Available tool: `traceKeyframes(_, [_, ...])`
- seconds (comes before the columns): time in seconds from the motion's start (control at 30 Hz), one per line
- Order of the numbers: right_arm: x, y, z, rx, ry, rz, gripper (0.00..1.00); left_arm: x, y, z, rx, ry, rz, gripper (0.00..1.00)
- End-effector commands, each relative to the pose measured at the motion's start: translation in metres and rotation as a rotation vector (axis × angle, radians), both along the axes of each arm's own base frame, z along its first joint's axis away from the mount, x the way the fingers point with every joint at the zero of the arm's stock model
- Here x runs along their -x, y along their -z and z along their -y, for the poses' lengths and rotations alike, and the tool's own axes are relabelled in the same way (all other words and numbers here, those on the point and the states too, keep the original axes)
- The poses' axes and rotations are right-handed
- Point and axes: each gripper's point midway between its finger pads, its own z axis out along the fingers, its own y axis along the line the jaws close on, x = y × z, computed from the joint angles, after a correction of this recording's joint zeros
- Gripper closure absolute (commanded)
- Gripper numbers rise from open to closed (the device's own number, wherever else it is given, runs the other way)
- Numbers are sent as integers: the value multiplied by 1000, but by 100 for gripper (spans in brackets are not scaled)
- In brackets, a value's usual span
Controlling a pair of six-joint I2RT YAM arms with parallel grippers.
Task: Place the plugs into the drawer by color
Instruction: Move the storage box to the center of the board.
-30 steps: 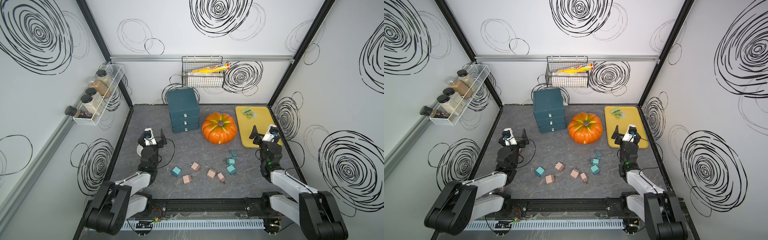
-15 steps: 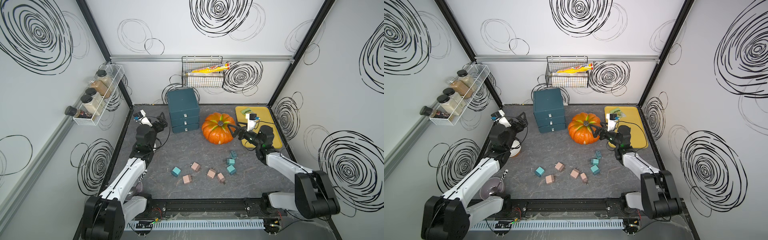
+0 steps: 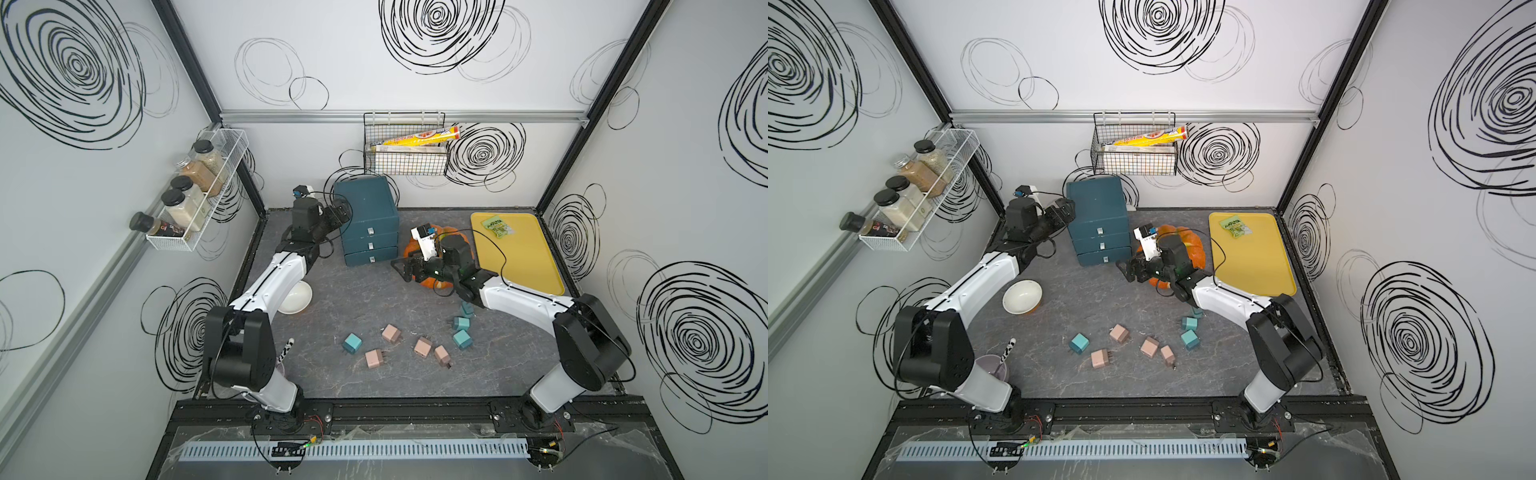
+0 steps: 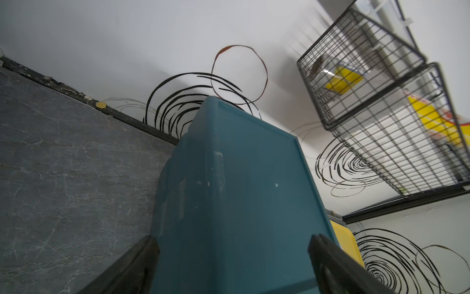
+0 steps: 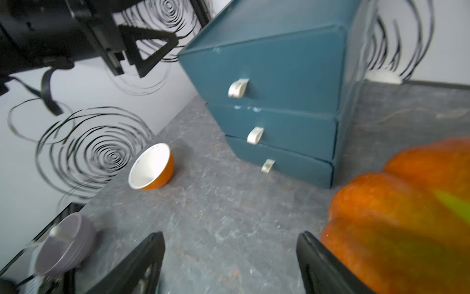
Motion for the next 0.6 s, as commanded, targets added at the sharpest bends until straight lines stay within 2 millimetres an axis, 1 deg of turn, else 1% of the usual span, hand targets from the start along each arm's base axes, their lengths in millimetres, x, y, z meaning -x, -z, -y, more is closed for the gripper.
traceKeyframes(0.0, [-32, -50, 11, 28, 134, 95, 9, -9, 14, -2, -16, 26, -37, 1])
traceKeyframes(0.07, [-50, -69, 16, 18, 185, 113, 5, -13, 20, -5, -19, 17, -43, 1])
traceKeyframes(0.1, [-59, -72, 18, 8, 200, 103, 4, -15, 23, -7, -12, 19, -42, 1])
traceKeyframes(0.17, [-81, -74, 16, -13, 188, 62, 5, -17, 28, -10, 6, 19, -42, 3])
traceKeyframes(0.27, [-112, -67, 12, 22, 202, 28, 8, -18, 27, -10, 18, 32, -10, 4])
traceKeyframes(0.3, [-118, -64, 9, 28, 193, 24, 10, -19, 26, -8, 20, 44, 4, 4])
traceKeyframes(0.37, [-132, -49, 3, 42, 172, -15, 12, -18, 26, -10, 40, 62, 14, 4])
traceKeyframes(0.47, [-144, -36, -8, 20, 130, -41, 15, -16, 23, -9, 96, 100, 49, 9])
traceKeyframes(0.53, [-148, -33, -16, 10, 98, -47, 17, -16, 21, -7, 110, 112, 65, 11])
traceKeyframes(0.57, [-149, -34, -20, 0, 85, -49, 18, -17, 22, -6, 109, 119, 66, 14])
